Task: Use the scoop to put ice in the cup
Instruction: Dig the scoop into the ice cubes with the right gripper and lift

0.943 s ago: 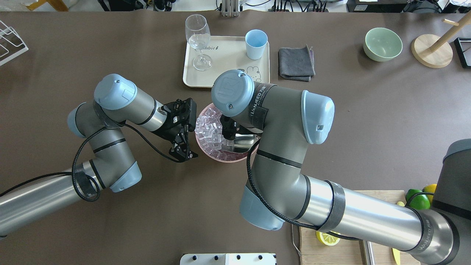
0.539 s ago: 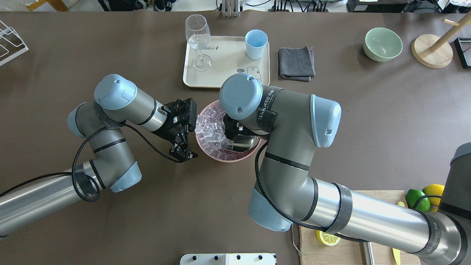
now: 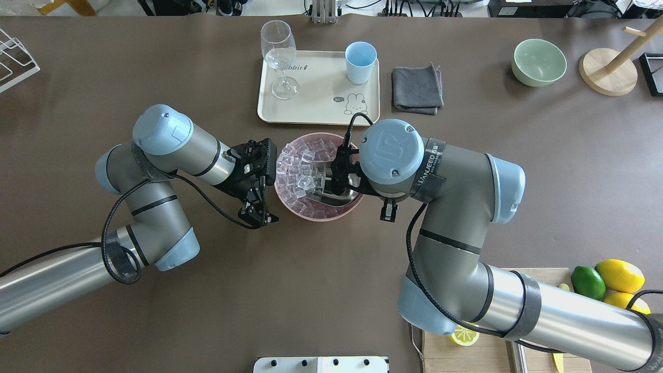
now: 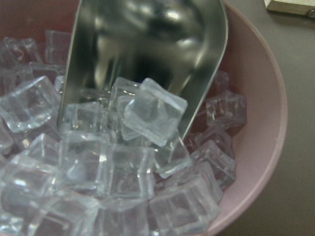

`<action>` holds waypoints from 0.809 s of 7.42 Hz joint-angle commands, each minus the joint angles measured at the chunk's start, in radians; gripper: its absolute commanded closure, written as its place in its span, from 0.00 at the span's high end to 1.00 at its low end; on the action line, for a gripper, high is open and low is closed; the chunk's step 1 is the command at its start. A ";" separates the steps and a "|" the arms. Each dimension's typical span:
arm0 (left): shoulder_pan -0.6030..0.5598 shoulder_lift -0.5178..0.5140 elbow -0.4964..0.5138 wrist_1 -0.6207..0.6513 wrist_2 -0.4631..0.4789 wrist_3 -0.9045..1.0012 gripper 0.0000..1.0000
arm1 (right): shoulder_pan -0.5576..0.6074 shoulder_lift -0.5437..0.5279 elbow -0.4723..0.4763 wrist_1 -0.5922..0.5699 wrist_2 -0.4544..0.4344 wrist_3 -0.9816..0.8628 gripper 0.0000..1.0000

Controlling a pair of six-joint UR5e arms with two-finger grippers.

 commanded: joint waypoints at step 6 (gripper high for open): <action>0.002 0.000 0.003 0.000 0.003 0.000 0.99 | 0.140 -0.208 0.046 0.431 0.307 0.146 0.00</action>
